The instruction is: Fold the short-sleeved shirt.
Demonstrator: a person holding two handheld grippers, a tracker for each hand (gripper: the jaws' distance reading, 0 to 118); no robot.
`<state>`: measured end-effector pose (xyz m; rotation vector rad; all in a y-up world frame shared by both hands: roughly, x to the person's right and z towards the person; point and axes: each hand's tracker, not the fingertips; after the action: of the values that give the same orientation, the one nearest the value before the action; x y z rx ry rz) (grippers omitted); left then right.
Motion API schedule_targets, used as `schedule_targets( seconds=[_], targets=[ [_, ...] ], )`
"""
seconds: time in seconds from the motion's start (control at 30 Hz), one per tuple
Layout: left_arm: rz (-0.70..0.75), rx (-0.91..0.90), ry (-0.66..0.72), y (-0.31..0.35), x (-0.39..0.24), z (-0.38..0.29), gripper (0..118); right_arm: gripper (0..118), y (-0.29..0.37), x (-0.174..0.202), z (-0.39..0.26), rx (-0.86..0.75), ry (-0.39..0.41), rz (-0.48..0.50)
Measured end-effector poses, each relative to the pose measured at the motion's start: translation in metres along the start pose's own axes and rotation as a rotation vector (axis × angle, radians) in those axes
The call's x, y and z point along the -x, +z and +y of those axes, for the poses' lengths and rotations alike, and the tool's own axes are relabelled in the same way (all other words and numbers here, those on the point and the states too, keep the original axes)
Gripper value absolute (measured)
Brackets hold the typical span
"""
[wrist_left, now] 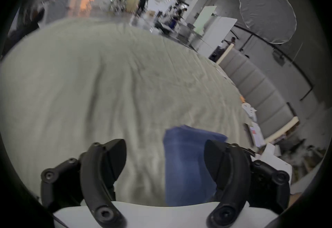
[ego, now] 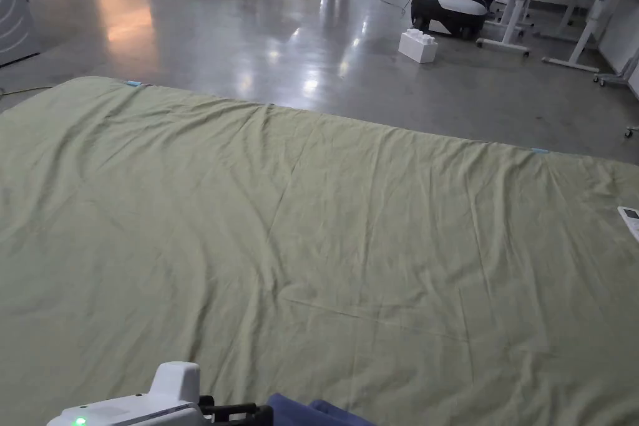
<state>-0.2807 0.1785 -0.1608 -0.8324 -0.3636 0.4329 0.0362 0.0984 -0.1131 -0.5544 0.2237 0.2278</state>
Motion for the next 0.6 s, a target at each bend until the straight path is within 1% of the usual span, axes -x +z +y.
schedule_targets(
  seconds=[0.03, 0.13, 0.2, 0.33, 0.37, 0.43, 0.47, 0.5, 0.53, 0.57, 0.6],
  targets=[
    [-0.046, 0.022, 0.015, -0.006, 0.005, 0.000, 93, 1, -0.001, -0.002, -0.001, 0.000, -0.006, 0.001],
    [-0.089, 0.123, 0.055, -0.027, 0.016, 0.003, 93, 1, 0.002, -0.002, 0.001, -0.001, -0.019, 0.002],
    [-0.167, 0.177, 0.085, -0.041, 0.022, 0.002, 93, 1, 0.002, -0.003, 0.000, -0.004, -0.026, 0.004],
    [-0.283, 0.310, 0.199, -0.074, 0.036, 0.000, 92, 1, 0.004, -0.002, 0.001, -0.011, -0.016, 0.007],
    [-0.311, 0.328, 0.210, -0.080, 0.037, -0.002, 91, 1, 0.004, -0.002, 0.001, -0.011, -0.015, 0.008],
    [-0.381, 0.300, 0.219, -0.085, 0.041, -0.004, 89, 1, 0.005, -0.003, 0.003, -0.011, -0.021, 0.012],
    [-0.406, 0.287, 0.249, -0.088, 0.045, -0.004, 84, 1, 0.006, -0.003, 0.003, -0.011, -0.021, 0.014],
    [-0.416, 0.294, 0.290, -0.092, 0.049, -0.004, 75, 1, 0.006, -0.004, 0.003, -0.012, -0.022, 0.016],
    [-0.427, 0.305, 0.314, -0.095, 0.052, -0.005, 58, 1, 0.006, -0.005, 0.003, -0.013, -0.023, 0.019],
    [-0.423, 0.314, 0.317, -0.098, 0.056, -0.007, 49, 1, 0.006, -0.005, 0.003, -0.014, -0.021, 0.020],
    [-0.392, 0.319, 0.303, -0.100, 0.058, -0.010, 46, 1, 0.006, -0.005, 0.003, -0.014, -0.020, 0.019]
  ],
)
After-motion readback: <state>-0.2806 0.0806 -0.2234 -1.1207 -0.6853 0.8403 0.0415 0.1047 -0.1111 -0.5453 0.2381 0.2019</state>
